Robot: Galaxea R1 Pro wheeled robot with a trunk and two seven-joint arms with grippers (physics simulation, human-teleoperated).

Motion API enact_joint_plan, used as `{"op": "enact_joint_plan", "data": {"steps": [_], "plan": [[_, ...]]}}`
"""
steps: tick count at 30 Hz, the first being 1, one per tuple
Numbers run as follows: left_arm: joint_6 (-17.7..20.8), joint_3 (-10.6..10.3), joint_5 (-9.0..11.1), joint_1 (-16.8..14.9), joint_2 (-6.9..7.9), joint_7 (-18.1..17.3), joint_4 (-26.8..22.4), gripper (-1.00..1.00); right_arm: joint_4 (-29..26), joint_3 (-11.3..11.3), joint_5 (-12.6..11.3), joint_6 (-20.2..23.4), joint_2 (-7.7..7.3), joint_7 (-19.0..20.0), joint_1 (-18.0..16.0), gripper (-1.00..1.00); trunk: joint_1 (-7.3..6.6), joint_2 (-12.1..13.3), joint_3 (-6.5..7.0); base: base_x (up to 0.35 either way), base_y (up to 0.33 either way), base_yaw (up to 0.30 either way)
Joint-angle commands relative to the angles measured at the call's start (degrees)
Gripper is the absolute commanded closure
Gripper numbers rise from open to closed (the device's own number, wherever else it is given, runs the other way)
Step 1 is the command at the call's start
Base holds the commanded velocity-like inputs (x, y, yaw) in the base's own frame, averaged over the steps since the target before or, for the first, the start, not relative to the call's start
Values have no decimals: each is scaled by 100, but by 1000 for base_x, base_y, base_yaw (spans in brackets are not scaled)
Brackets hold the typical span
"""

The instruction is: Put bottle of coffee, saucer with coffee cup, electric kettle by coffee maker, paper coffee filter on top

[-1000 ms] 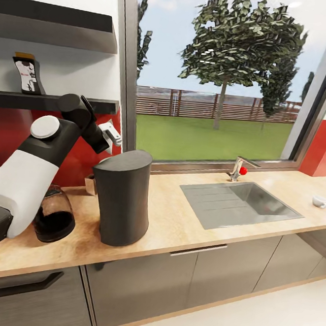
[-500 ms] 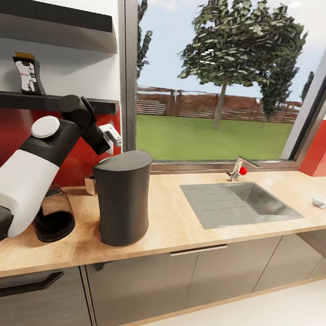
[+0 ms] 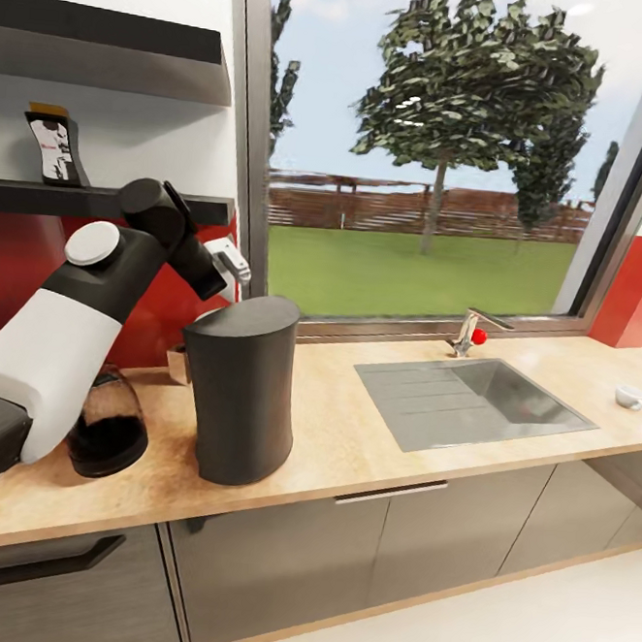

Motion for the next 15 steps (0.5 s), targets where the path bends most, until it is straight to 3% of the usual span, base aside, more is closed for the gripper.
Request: {"op": "enact_joint_plan", "data": {"steps": [1, 5, 10, 15], "plan": [[58, -15, -48, -9, 3, -61, -8, 100, 3, -47, 45, -21, 1, 27, -8, -100, 3, -12, -13, 0, 0, 0], [54, -10, -33, -10, 12, -79, 32, 100, -22, -47, 45, -20, -14, 29, -12, -100, 3, -12, -13, 0, 0, 0], [49, 2, -13, -28, 160, -96, 91, 100, -14, -41, 52, -19, -28, 30, -12, -100, 3, -12, -13, 0, 0, 0], [-83, -108, -156, -22, 193, -159, 106, 100, 4, -39, 54, -19, -29, 30, -12, -100, 3, -12, -13, 0, 0, 0]]}}
